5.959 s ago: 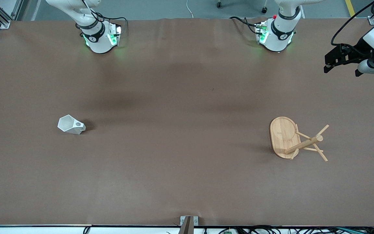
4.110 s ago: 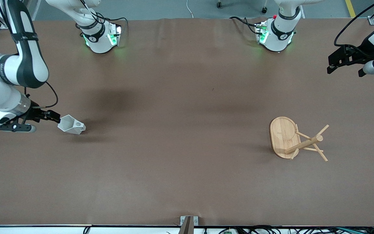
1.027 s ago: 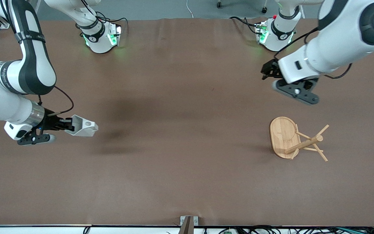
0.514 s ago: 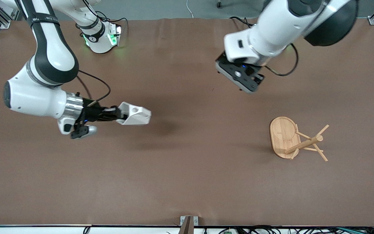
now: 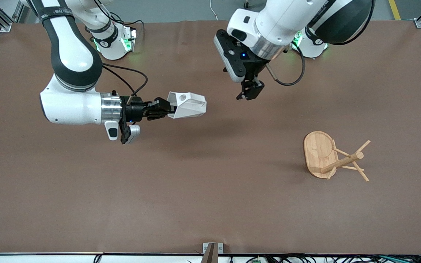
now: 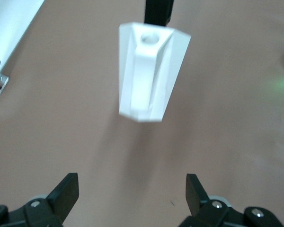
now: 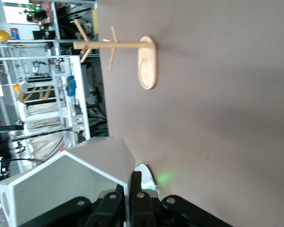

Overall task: Hang cup on rack
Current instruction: 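Grasp the cup with the left gripper from the right gripper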

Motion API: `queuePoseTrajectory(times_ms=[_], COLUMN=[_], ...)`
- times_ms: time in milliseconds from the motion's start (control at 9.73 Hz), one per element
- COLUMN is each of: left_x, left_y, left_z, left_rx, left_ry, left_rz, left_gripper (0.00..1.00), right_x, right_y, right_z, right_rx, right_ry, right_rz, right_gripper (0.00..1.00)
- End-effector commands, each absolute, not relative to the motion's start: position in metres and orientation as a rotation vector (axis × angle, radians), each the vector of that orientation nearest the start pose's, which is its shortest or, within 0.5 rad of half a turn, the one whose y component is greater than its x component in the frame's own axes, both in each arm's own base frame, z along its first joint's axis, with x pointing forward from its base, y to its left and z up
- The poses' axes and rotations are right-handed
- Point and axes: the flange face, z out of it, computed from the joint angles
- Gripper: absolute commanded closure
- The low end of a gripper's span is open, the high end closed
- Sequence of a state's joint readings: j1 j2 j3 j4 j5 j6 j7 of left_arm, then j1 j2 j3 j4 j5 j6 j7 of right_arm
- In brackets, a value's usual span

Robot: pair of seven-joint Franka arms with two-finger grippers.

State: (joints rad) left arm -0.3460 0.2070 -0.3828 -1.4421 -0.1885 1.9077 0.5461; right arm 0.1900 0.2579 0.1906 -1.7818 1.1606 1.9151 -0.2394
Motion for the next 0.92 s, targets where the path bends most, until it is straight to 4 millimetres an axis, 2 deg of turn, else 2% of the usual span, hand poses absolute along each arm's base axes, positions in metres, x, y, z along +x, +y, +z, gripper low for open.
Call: queuePoseTrajectory(times_ms=[0,205,308,616,822], left_x=[0.484,0.478,0.478,0.486,0.490], left_y=[-0.449,-0.455,-0.460,-0.462,-0.463], left_z=[0.581,0.579,0.568,0.553,0.541], left_rx=[-2.721,-2.710,-2.677,-2.642,-2.648], left_ry=[2.092,2.114,2.164,2.222,2.216], left_rz=[-0.437,-0.429,-0.417,-0.530,-0.541], left_gripper=[0.00,0.00,0.00,0.00,0.00], right_x=[0.560,0.559,0.557,0.554,0.549], right_y=[0.302,0.303,0.304,0.304,0.309], right_z=[0.451,0.453,0.454,0.462,0.476], right_rx=[-1.969,-1.968,-1.962,-1.958,-1.960], right_ry=[-0.099,-0.099,-0.106,-0.119,-0.106], right_rz=[0.226,0.230,0.243,0.238,0.247], right_gripper=[0.99,0.99,0.99,0.99,0.99])
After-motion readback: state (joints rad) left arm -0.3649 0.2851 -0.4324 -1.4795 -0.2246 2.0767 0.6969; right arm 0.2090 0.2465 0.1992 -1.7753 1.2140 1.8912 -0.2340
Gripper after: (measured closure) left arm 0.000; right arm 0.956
